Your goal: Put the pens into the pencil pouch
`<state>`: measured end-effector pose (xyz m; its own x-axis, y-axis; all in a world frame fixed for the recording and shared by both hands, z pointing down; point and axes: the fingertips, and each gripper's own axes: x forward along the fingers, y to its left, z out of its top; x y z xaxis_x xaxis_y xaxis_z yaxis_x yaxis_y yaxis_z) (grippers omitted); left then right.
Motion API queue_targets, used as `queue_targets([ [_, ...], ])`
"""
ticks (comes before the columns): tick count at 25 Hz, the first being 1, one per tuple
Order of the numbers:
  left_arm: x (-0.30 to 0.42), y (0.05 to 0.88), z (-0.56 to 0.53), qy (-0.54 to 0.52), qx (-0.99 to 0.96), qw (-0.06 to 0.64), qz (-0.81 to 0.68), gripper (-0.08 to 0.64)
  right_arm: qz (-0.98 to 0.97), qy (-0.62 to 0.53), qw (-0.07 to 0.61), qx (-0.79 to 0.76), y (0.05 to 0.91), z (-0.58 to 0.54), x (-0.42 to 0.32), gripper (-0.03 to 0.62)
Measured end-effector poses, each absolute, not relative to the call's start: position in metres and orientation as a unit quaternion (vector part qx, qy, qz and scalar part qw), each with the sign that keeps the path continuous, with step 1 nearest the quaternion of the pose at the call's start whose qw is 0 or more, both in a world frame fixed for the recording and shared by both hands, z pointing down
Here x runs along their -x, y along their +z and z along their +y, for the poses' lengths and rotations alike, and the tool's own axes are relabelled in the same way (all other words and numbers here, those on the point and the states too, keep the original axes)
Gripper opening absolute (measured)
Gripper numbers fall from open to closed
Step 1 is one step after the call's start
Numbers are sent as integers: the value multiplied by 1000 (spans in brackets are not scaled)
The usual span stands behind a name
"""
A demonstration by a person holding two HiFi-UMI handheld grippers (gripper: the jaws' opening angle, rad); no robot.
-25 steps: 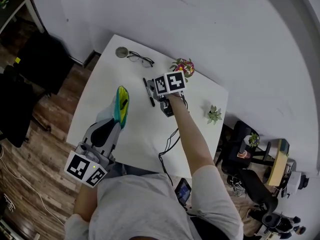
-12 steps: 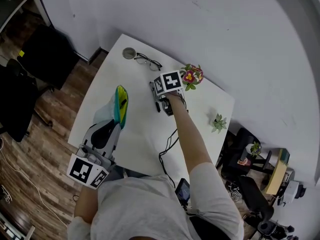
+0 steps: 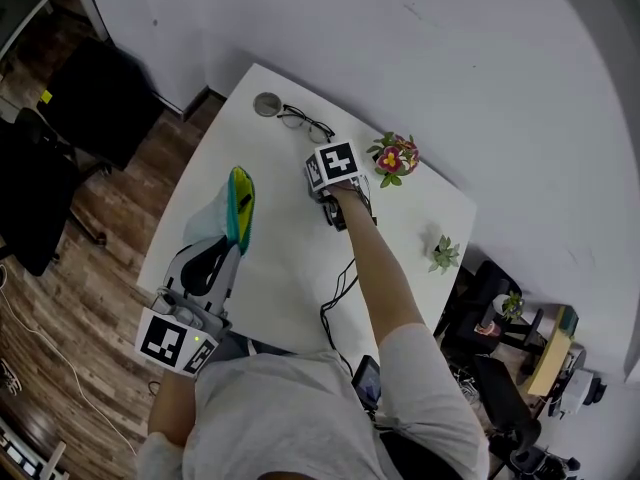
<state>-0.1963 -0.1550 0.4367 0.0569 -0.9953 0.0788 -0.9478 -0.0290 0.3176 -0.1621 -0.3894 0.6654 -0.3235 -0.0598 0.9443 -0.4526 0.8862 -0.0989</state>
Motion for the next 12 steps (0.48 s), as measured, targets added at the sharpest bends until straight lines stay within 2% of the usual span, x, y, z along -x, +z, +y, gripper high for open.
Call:
queue_targets([
  [5,193,435,-163,-77,-721,141,-674,48,-816,176,519,-183,654,-392,161,70],
  [12,176,427,-177,-53,-757,113,-641,48,-878,215,369,-218,590,-389,158,69],
])
